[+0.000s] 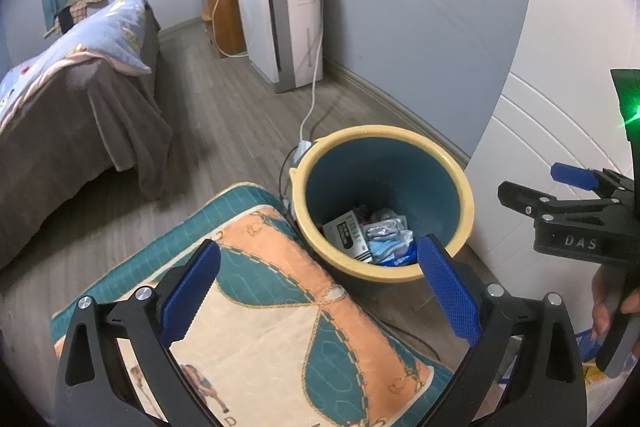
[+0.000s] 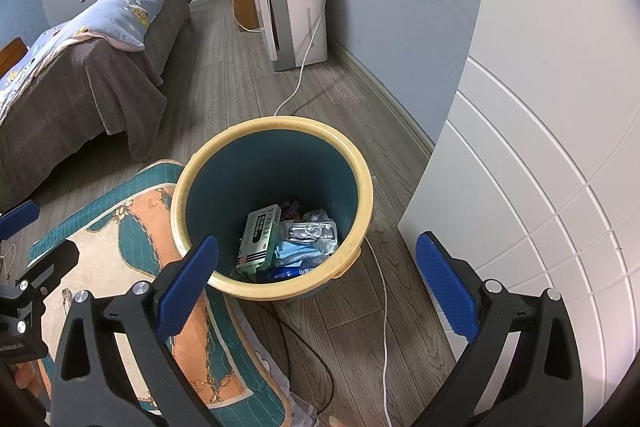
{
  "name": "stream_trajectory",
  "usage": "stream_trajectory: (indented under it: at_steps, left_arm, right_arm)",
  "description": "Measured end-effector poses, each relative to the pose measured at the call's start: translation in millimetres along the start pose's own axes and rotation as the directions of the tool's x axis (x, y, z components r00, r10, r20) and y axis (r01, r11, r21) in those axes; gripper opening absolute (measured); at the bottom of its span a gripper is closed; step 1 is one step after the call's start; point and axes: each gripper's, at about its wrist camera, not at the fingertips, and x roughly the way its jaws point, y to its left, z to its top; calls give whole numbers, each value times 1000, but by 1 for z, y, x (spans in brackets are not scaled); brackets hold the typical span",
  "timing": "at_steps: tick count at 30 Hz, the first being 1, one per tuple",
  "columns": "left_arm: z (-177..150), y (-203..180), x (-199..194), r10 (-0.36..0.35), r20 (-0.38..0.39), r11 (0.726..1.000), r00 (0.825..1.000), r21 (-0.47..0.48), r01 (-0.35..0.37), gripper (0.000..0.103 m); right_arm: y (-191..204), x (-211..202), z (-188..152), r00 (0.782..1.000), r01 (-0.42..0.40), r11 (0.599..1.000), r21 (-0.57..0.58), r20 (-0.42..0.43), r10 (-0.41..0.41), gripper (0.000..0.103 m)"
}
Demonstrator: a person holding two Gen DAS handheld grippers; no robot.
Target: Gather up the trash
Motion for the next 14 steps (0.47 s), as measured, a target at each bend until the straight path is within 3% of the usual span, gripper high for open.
stream_trajectory:
  at_steps: [9, 14]
  left_arm:
    - [-1, -3, -6, 16, -1, 999, 1000, 32, -16, 98]
    - [-6, 7, -30, 14, 18, 1000, 1000, -3, -14, 98]
  right_arm:
    - [-4, 4, -1, 1000, 16, 1000, 25, -19, -15, 97]
    - [0, 4, -2, 999, 29, 997, 72, -48, -25, 97]
